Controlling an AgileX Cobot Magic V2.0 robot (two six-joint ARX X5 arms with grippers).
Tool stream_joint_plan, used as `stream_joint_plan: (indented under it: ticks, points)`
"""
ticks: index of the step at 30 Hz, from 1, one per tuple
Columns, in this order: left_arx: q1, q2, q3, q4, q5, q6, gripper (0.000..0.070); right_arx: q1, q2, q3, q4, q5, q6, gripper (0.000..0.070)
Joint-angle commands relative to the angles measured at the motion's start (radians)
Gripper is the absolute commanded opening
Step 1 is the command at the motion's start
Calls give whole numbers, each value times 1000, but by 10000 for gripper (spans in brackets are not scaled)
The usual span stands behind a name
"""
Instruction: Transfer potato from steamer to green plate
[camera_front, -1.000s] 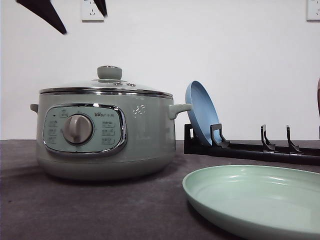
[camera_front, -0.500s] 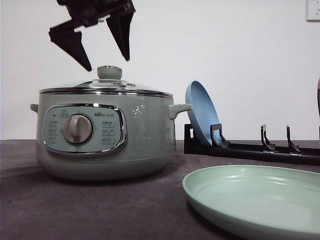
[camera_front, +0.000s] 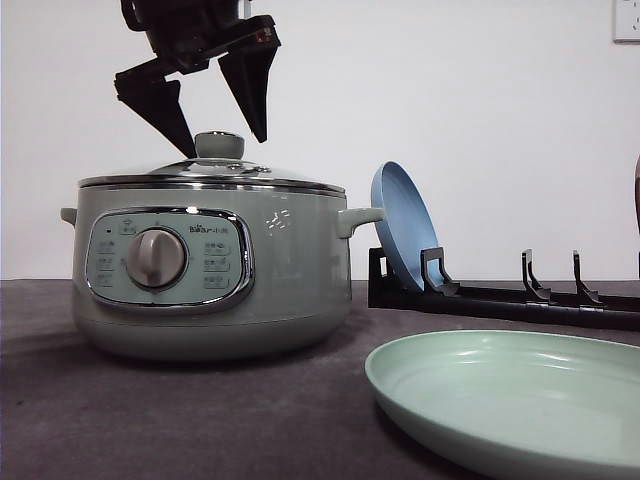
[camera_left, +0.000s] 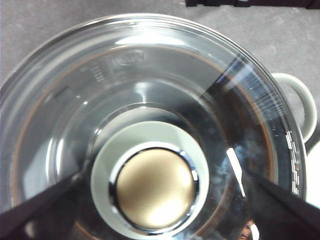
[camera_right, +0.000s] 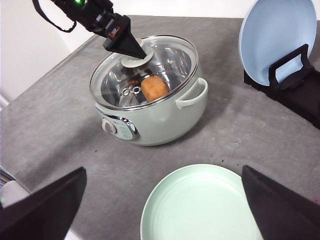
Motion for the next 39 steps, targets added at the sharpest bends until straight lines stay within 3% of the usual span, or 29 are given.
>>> stream_joint_plan:
  ticks: [1,6,13,16,20,21,29,39]
  points:
    - [-8,24,34,0,-2,19,553,3,2,17,10,1,9,629]
    - [-11,25,34,-3,-9,19,528,3,2,17,11,1,9,629]
    - [-12,26,34,-4,-34,19,324,3,2,17,10,1,10,629]
    - [-12,26,34,-6,-34,19,272,3,2,17,11,1,12,629]
    - [-12,26,34,-12,-34,19,45,3,2,17,10,0,14,629]
    - [-12,26,34,-12,-34,19,17,3,2,17,10,0,14,629]
    - [-10,25,67,-26,-36,18,3,3,2,17,10,0,14,629]
    - [-10,25,322,-153,-37,-5,3,3,2,17,9,0,14,629]
